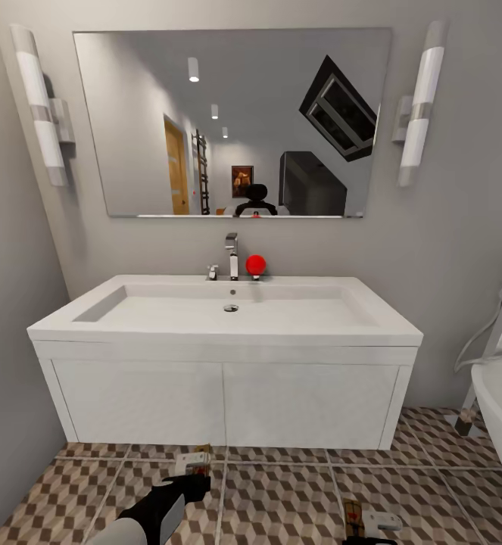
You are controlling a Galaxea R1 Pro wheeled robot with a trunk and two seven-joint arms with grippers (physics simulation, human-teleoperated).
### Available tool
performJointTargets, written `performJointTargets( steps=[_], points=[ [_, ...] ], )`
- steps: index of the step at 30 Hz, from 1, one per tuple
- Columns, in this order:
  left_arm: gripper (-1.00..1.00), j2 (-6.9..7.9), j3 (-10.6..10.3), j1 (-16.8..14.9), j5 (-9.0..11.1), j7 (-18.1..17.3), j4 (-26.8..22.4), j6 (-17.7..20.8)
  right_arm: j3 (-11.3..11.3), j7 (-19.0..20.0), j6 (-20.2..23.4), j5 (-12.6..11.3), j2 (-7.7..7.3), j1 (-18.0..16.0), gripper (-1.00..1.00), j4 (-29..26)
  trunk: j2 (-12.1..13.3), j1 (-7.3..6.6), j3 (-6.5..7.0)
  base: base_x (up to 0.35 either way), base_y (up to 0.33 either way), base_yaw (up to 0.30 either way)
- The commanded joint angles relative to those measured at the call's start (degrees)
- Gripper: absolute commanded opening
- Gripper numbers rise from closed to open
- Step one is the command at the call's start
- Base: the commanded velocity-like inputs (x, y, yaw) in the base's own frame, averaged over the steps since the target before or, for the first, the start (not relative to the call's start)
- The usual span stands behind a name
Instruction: Take the four mousetraps from the cabinet in the bathroom and place them on the bathroom floor. Make sure all four end up on the same floor surface, and ensure that at least two of them are either under or directly next to the same bathroom sink.
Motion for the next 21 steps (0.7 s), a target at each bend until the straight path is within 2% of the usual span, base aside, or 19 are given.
performJointTargets(
  steps=[1,21],
  points=[
    [-1.0,-0.04,0.1,0.0,-0.3,0.1,-0.1,0.3,0.2,0.0,0.1,-0.7,0.0,0.0,-1.0,-0.1,0.0,-0.01,-0.06,0.0,0.0,0.0],
    [-1.0,-0.04,0.1,0.0,-0.3,0.1,0.0,0.6,0.3,0.6,-0.6,-0.6,-0.35,0.0,-1.0,-0.2,-8.0,4.38,-3.65,0.0,0.0,0.0]
  ],
)
